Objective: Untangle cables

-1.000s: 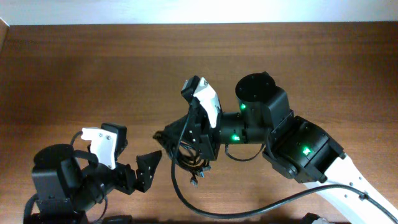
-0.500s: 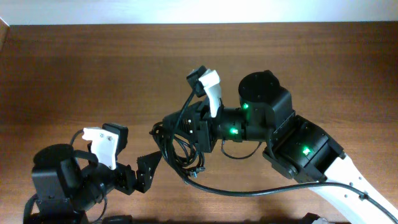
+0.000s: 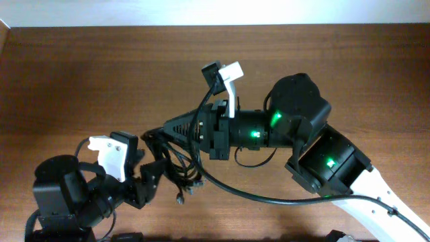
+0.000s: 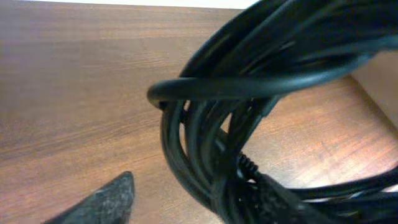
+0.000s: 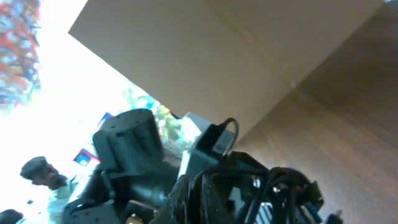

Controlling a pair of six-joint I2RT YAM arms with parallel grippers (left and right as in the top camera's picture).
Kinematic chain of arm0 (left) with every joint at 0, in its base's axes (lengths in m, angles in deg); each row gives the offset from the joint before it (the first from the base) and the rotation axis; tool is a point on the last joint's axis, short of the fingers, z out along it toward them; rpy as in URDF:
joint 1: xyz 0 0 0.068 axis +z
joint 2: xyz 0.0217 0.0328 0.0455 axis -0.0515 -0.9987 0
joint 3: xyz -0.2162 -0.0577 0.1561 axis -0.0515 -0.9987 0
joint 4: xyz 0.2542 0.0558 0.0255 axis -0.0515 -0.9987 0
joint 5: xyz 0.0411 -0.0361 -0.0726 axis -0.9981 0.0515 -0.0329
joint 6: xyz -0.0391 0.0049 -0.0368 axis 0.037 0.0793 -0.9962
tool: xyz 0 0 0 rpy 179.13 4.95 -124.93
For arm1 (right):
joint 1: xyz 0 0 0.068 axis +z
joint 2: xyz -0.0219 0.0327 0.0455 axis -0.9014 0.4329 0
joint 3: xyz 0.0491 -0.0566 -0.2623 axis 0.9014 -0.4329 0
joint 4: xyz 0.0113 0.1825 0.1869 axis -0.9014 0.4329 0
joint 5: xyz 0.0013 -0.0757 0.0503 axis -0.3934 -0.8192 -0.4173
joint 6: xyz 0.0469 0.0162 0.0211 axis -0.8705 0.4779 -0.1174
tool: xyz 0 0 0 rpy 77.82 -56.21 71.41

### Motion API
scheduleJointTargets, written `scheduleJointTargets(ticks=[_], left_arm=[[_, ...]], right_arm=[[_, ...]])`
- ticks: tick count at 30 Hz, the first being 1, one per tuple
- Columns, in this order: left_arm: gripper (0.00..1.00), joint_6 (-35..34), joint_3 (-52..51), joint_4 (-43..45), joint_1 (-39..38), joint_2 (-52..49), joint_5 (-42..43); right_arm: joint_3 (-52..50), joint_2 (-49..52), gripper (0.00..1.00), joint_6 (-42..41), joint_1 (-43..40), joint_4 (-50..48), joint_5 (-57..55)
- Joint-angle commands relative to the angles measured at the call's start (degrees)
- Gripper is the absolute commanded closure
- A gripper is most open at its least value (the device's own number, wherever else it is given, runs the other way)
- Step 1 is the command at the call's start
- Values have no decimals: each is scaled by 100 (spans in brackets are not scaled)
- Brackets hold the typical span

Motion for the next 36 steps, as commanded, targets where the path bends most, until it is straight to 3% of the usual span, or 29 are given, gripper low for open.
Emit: scheduleJointTargets(ticks=[1,2,3,5,11,19,23,30,32,34,35,36], left_arm=[[87,20,55,15,-7,22,2],[95,20,55,11,-7,22,0],[96,20,55,11,-7,22,2],[96,17,55,9,-7,22,2],[92,-111,55,7,-7,22,-2],[89,-109,55,-13,-7,22,-48],[88,-109,55,-15,-7,22,-46],[87,-109,55,-13,-7,22,-48],[86,-109,55,-13,-7,22,-48],[80,-109,55,-13,-7,22,-46],[69,-109,55,-13,-7,22,-46],[45,-109,55,-20,-7,22,-44]], right_arm=[[136,-66,96,-315,46,-87,297],[136,-59,96,-313,46,-85,295],[133,-48,96,-313,46,-72,282],[129,-20,96,-13,39,-15,278],[129,157,96,1139,35,1777,-249],[129,166,96,1694,35,3654,-3456],[129,166,96,1906,35,4118,-4249],[129,166,96,1904,35,5289,-7438],[129,166,96,1904,35,5407,-7849],[129,166,96,1902,37,5394,-7809],[129,166,96,1902,35,5392,-7809],[129,166,96,1902,37,5368,-7807]])
